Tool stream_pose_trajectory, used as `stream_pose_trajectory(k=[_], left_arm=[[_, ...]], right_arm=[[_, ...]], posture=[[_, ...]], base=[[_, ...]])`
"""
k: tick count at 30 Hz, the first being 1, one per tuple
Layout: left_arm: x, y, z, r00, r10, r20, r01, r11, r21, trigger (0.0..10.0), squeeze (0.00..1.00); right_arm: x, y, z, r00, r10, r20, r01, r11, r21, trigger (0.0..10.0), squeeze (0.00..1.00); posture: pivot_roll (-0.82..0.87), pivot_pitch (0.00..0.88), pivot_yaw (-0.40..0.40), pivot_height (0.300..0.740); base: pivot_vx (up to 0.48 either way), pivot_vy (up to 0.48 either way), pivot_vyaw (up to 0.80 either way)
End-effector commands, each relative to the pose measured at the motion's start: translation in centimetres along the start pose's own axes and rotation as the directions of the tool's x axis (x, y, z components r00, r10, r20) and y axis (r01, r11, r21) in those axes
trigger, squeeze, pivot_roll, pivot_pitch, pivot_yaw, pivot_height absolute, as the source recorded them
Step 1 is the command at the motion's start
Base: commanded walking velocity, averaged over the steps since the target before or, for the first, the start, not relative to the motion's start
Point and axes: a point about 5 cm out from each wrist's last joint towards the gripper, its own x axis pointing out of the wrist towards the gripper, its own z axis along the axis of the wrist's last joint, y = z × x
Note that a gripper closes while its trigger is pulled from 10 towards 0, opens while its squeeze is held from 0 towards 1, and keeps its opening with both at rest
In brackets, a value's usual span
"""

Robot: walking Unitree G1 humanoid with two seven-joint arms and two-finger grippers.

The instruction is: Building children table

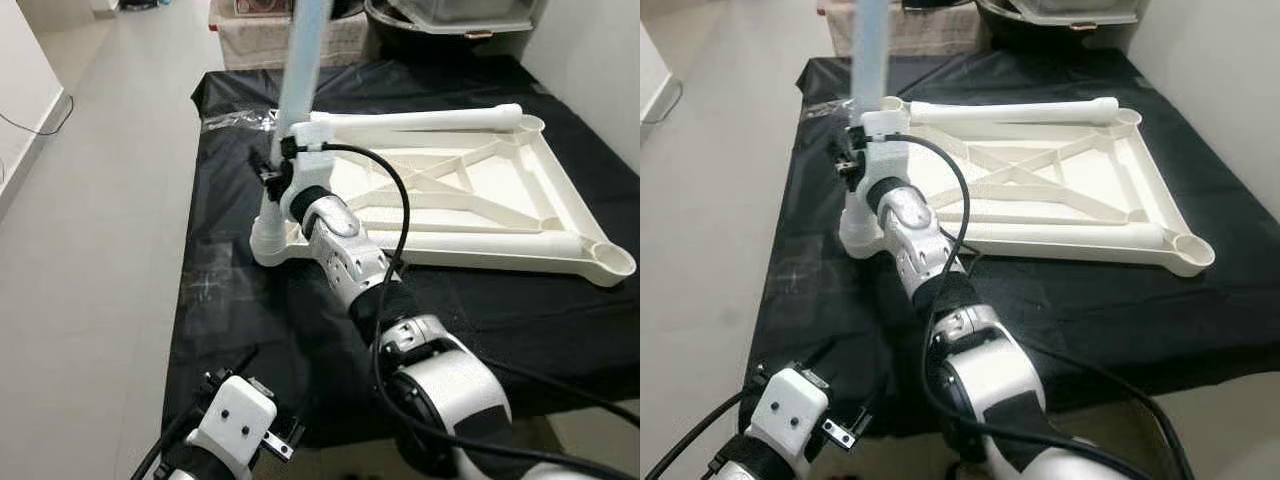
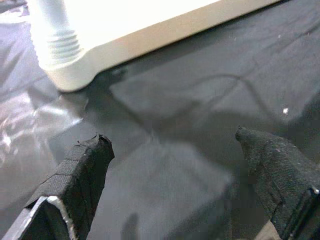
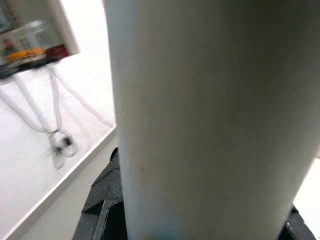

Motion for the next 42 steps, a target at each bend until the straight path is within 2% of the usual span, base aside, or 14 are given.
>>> stream_pose_trajectory(k=[1, 4, 5, 10, 13, 14, 18, 22, 24, 26, 27, 28, 35, 42], left_arm=[[-0.1, -0.2, -0.5, 1.000, -0.006, -0.028, 0.006, 1.000, -0.006, 10.0, 0.00], [-0.1, -0.1, -0.6, 1.000, -0.006, -0.028, 0.005, 1.000, -0.006, 10.0, 0.00], [-0.2, -0.1, -0.6, 1.000, -0.006, -0.028, 0.006, 1.000, -0.005, 10.0, 0.00], [-0.2, -0.1, -0.6, 1.000, -0.007, -0.029, 0.007, 1.000, -0.006, 10.0, 0.00], [-0.1, -0.1, -0.7, 1.000, -0.007, -0.029, 0.007, 1.000, -0.006, 10.0, 0.00], [-0.1, -0.2, -0.7, 1.000, -0.008, -0.029, 0.007, 1.000, -0.006, 10.0, 0.00], [-0.2, -0.2, -0.7, 1.000, -0.008, -0.029, 0.007, 1.000, -0.007, 10.0, 0.00], [-0.2, -0.2, -0.7, 1.000, -0.004, -0.029, 0.004, 1.000, -0.009, 10.0, 0.00], [-0.2, -0.2, -0.7, 1.000, -0.003, -0.029, 0.003, 1.000, -0.009, 10.0, 0.00], [-0.1, -0.2, -0.7, 1.000, -0.003, -0.028, 0.002, 1.000, -0.007, 10.0, 0.00], [-0.1, -0.2, -0.7, 1.000, -0.001, -0.027, 0.001, 1.000, -0.008, 10.0, 0.00], [-0.1, -0.2, -0.7, 1.000, -0.001, -0.026, 0.001, 1.000, -0.008, 10.0, 0.00], [0.0, -0.2, -0.7, 1.000, -0.003, -0.024, 0.003, 1.000, -0.008, 10.0, 0.00], [0.1, -0.2, -0.7, 1.000, -0.003, -0.023, 0.003, 1.000, -0.009, 10.0, 0.00]], right_arm=[[-2.5, -2.4, -7.0, 0.949, -0.157, -0.272, 0.141, 0.987, -0.076, 10.0, 0.00], [-2.6, -2.7, -6.5, 0.932, -0.267, -0.243, 0.245, 0.962, -0.116, 10.0, 0.00], [-2.6, -2.7, -5.4, 0.919, -0.362, -0.155, 0.329, 0.922, -0.202, 10.0, 0.00], [-2.5, -1.5, -4.8, 0.934, -0.341, -0.104, 0.307, 0.918, -0.251, 10.0, 0.00], [-2.5, -1.4, -5.0, 0.922, -0.373, -0.098, 0.323, 0.886, -0.332, 10.0, 0.00], [-2.8, -1.8, -5.8, 0.884, -0.444, -0.147, 0.367, 0.852, -0.373, 10.0, 0.00], [-3.4, -2.7, -7.1, 0.804, -0.544, -0.238, 0.435, 0.813, -0.387, 10.0, 0.00], [-4.0, -4.0, -6.8, 0.704, -0.690, -0.169, 0.575, 0.693, -0.434, 10.0, 0.00], [-4.0, -4.1, -6.5, 0.691, -0.707, -0.150, 0.594, 0.674, -0.438, 10.0, 0.00], [-4.0, -5.1, -5.9, 0.620, -0.777, -0.109, 0.673, 0.599, -0.433, 10.0, 0.00], [-4.3, -6.0, -5.6, 0.544, -0.834, -0.089, 0.738, 0.527, -0.422, 10.0, 0.00], [-4.3, -6.3, -5.4, 0.524, -0.848, -0.079, 0.752, 0.504, -0.426, 10.0, 0.00], [-4.3, -6.9, -4.3, 0.435, -0.899, -0.053, 0.821, 0.420, -0.387, 10.0, 0.00], [-3.7, -5.5, -3.7, 0.442, -0.895, -0.055, 0.831, 0.432, -0.352, 10.0, 0.00]], posture=[[0.07, 0.271, -0.074, 0.740], [0.07, 0.264, -0.072, 0.740], [0.07, 0.264, -0.072, 0.740], [0.07, 0.255, -0.073, 0.740], [0.07, 0.255, -0.073, 0.740], [0.07, 0.253, -0.074, 0.740], [0.07, 0.251, -0.074, 0.740], [0.07, 0.249, -0.077, 0.740], [0.07, 0.249, -0.077, 0.740], [0.07, 0.246, -0.081, 0.740], [0.07, 0.246, -0.081, 0.740], [0.07, 0.246, -0.081, 0.740], [0.07, 0.248, -0.081, 0.740], [0.07, 0.250, -0.080, 0.740]], base=[[0.000, 0.000, 0.00], [0.000, 0.000, 0.00], [0.000, 0.000, 0.00], [0.000, 0.000, 0.00], [0.000, 0.000, 0.00], [0.000, 0.000, 0.00], [0.000, 0.000, 0.00], [0.000, 0.000, 0.00], [0.000, 0.000, 0.00], [0.000, 0.000, 0.00], [0.000, 0.000, 0.00], [0.000, 0.000, 0.00], [0.000, 0.000, 0.00], [0.000, 0.000, 0.00]])
